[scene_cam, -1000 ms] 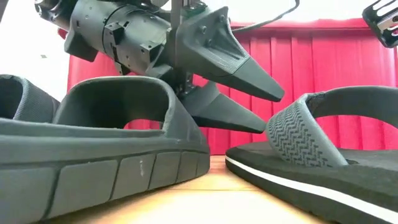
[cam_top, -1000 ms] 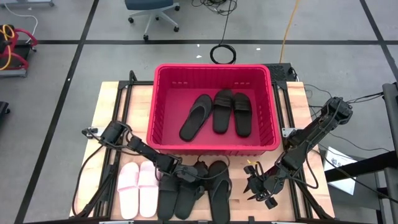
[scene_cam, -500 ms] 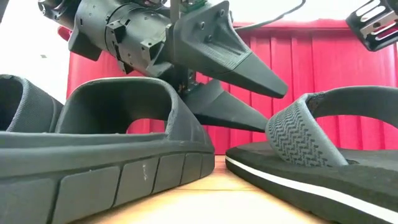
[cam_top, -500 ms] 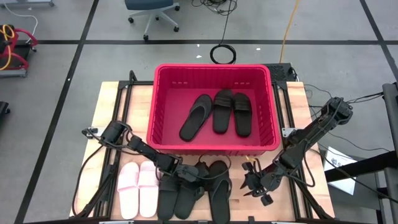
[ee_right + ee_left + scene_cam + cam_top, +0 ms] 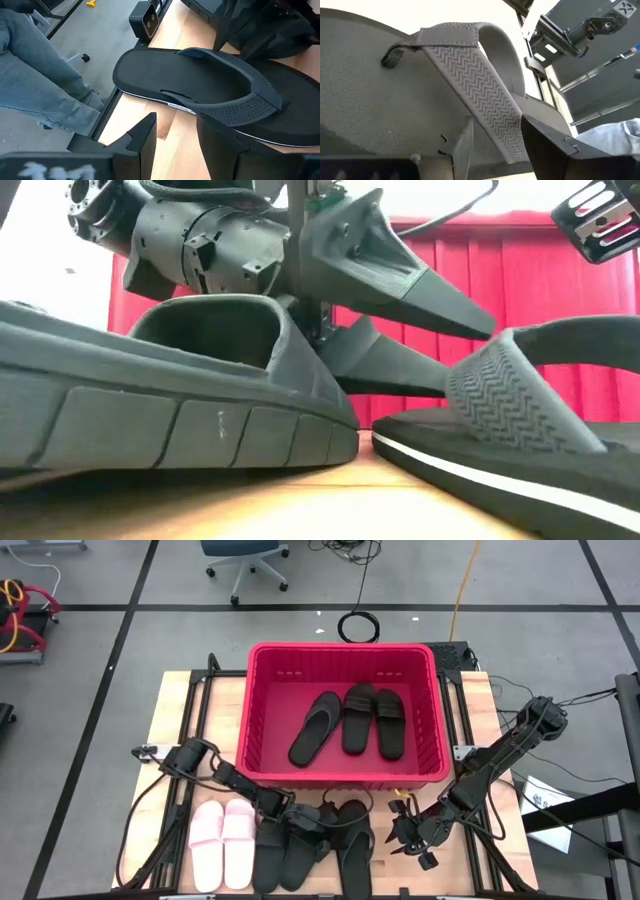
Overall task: Pick and place slides into bin
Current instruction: Put the black slipper into the red bin
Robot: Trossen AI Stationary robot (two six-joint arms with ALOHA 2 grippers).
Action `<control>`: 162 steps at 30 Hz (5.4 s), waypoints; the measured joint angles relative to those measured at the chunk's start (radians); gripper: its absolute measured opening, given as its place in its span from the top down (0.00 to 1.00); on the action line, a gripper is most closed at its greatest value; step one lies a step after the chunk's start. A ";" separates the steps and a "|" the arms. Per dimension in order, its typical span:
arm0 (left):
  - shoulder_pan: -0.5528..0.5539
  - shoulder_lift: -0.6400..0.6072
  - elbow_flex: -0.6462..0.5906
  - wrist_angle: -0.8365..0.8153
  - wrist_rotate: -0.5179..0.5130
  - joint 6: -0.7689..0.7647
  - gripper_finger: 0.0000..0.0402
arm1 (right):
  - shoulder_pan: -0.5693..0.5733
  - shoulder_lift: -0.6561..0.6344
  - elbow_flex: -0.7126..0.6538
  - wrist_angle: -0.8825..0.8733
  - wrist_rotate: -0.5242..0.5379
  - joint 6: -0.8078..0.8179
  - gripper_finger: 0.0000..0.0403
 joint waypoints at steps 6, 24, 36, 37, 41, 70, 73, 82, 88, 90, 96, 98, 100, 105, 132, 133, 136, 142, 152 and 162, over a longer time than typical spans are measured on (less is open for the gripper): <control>0.002 0.003 -0.002 0.043 0.045 0.010 0.57 | 0.000 0.000 0.000 -0.001 0.001 0.002 0.68; 0.010 0.002 -0.001 0.019 0.010 0.016 0.57 | 0.000 0.001 -0.116 0.200 0.026 0.068 0.68; 0.012 0.008 -0.001 0.021 0.002 0.021 0.57 | 0.002 0.001 -0.283 0.369 0.048 0.088 0.68; 0.014 0.012 -0.001 0.032 0.000 0.015 0.57 | 0.002 0.001 -0.283 0.370 0.048 0.075 0.68; 0.019 0.014 0.009 0.013 0.019 -0.002 0.57 | 0.002 0.001 -0.283 0.375 0.047 0.073 0.68; 0.046 0.024 0.178 -0.248 0.151 0.093 0.57 | -0.014 0.210 -0.283 0.648 0.072 -0.195 0.68; 0.046 0.033 0.180 -0.237 0.145 0.078 0.57 | -0.026 0.218 -0.283 0.674 0.070 -0.240 0.68; 0.045 0.040 0.180 -0.219 0.153 0.081 0.57 | -0.074 0.217 -0.283 0.668 0.098 -0.262 0.68; 0.045 0.041 0.180 -0.218 0.153 0.082 0.57 | -0.099 0.217 -0.283 0.669 0.101 -0.253 0.68; 0.045 0.041 0.180 -0.213 0.149 0.082 0.57 | -0.100 0.217 -0.283 0.669 0.101 -0.249 0.68; 0.043 0.041 0.180 -0.212 0.127 0.082 0.57 | -0.100 0.217 -0.283 0.668 0.101 -0.249 0.68; 0.043 0.041 0.180 -0.211 0.127 0.082 0.57 | -0.100 0.217 -0.283 0.668 0.101 -0.249 0.68; 0.043 0.041 0.180 -0.211 0.127 0.082 0.57 | -0.100 0.217 -0.283 0.668 0.101 -0.249 0.68; 0.044 0.041 0.179 -0.211 0.126 0.082 0.57 | -0.100 0.217 -0.283 0.668 0.101 -0.226 0.68; 0.024 0.042 0.178 -0.159 0.036 0.022 0.65 | -0.100 0.217 -0.283 0.668 0.100 -0.212 0.68; 0.024 0.042 0.178 -0.159 0.036 0.022 0.69 | -0.100 0.217 -0.283 0.668 0.100 -0.212 0.68; 0.024 0.042 0.178 -0.158 0.033 0.027 0.82 | -0.100 0.217 -0.283 0.668 0.100 -0.212 0.68; 0.024 0.042 0.178 -0.129 0.032 0.045 0.98 | -0.100 0.217 -0.283 0.667 0.099 -0.212 0.68; 0.024 0.042 0.178 -0.109 0.017 0.070 0.93 | -0.100 0.217 -0.283 0.667 0.099 -0.212 0.68; 0.024 0.042 0.179 -0.112 0.052 -0.014 0.79 | -0.100 0.217 -0.283 0.667 0.099 -0.212 0.68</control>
